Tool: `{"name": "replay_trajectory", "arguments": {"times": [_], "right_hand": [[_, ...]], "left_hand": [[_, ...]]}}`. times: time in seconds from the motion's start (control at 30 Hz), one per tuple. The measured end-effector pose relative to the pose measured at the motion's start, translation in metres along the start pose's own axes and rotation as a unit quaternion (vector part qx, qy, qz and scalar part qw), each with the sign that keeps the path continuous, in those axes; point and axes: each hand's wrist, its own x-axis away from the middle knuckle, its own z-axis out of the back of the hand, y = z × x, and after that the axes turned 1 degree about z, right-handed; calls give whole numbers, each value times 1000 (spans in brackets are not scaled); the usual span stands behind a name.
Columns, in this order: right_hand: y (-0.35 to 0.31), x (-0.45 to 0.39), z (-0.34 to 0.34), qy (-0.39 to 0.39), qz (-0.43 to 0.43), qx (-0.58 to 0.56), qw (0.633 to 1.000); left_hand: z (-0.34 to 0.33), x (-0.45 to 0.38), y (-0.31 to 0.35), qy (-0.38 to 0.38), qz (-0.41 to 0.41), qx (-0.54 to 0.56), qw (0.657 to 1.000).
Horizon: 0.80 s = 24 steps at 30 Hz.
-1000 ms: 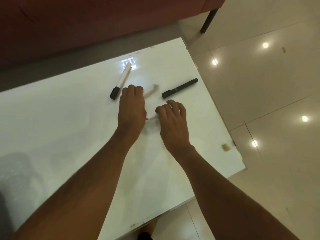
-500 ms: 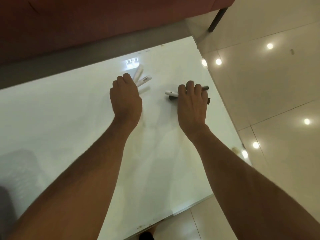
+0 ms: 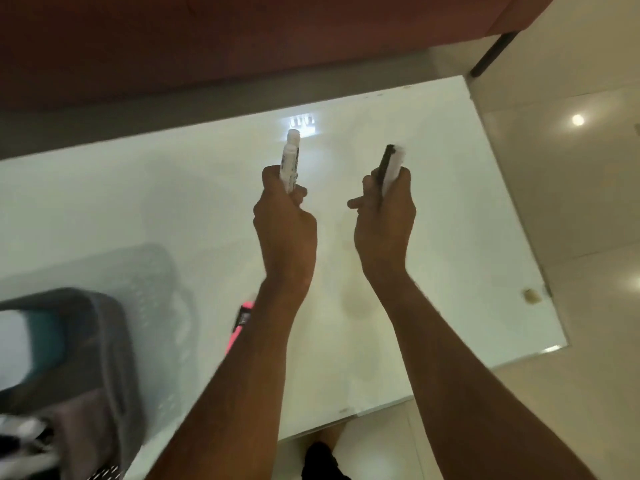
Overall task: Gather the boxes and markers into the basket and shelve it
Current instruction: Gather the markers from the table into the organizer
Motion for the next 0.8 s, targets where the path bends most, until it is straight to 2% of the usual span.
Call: {"name": "replay_trajectory", "arguments": {"times": [0.13, 0.37, 0.53, 0.67, 0.8], "right_hand": [[-31, 60, -35, -14, 27, -116, 993], [-90, 186, -90, -72, 33, -156, 985], [-124, 265, -120, -111, 79, -195, 971], [-137, 312, -137, -113, 110, -203, 966], [-145, 352, -147, -121, 123, -223, 959]], "left_hand": [[72, 12, -14, 19, -18, 53, 998], [205, 42, -61, 86, -17, 163, 983], [278, 65, -90, 91, -35, 203, 974], [329, 73, -114, 84, -54, 234, 967], [372, 70, -144, 50, -55, 258, 963]]}}
